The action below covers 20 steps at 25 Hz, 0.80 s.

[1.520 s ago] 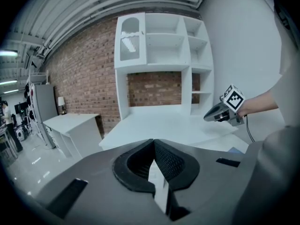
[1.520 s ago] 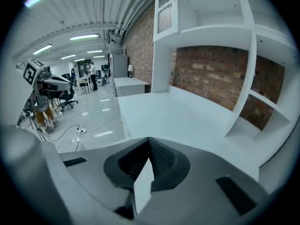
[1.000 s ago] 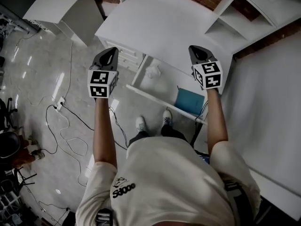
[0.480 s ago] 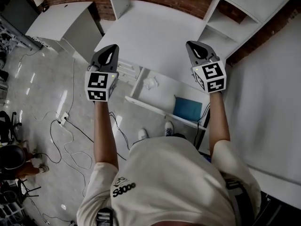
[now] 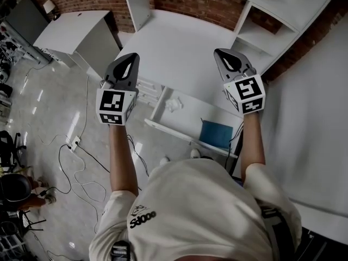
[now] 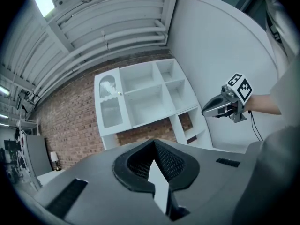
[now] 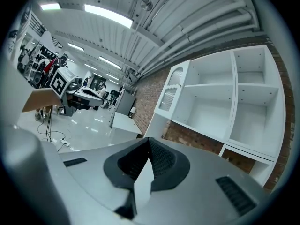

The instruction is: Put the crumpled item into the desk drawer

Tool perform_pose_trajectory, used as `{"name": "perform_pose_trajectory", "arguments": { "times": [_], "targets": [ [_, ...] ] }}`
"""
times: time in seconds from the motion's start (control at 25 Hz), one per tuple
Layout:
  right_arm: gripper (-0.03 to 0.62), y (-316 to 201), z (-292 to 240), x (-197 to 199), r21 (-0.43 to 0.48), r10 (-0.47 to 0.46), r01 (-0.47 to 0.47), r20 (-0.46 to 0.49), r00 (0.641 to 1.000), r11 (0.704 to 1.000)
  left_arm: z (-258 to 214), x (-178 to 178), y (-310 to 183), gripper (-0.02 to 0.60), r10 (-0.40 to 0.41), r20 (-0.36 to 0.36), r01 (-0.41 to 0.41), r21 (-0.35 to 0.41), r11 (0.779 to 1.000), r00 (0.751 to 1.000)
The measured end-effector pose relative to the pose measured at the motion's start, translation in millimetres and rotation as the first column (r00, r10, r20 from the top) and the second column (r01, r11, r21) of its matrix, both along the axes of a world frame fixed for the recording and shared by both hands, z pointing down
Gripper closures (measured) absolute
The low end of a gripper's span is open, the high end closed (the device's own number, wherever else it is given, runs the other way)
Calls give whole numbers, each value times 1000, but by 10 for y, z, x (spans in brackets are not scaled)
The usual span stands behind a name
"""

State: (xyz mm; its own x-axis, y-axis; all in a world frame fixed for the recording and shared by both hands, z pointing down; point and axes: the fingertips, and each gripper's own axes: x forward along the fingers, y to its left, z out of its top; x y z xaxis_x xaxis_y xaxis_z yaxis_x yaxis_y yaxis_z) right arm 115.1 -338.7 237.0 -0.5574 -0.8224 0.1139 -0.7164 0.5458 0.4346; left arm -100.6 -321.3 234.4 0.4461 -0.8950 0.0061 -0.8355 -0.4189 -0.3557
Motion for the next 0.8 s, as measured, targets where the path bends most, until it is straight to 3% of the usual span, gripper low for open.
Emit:
{"name": "perform_pose_trajectory", "arguments": {
  "times": [0.24,0.8],
  "targets": [
    [588,26,-82,-29,13,-16,16,-3,1000,1000,-123,56,-1,563,-8,9,7,46,999,1000],
    [588,-103,-118,-93,31,-38,39,-12,999,999,-182,58,-72,563,-31,35,28,70,997,999]
  ]
}}
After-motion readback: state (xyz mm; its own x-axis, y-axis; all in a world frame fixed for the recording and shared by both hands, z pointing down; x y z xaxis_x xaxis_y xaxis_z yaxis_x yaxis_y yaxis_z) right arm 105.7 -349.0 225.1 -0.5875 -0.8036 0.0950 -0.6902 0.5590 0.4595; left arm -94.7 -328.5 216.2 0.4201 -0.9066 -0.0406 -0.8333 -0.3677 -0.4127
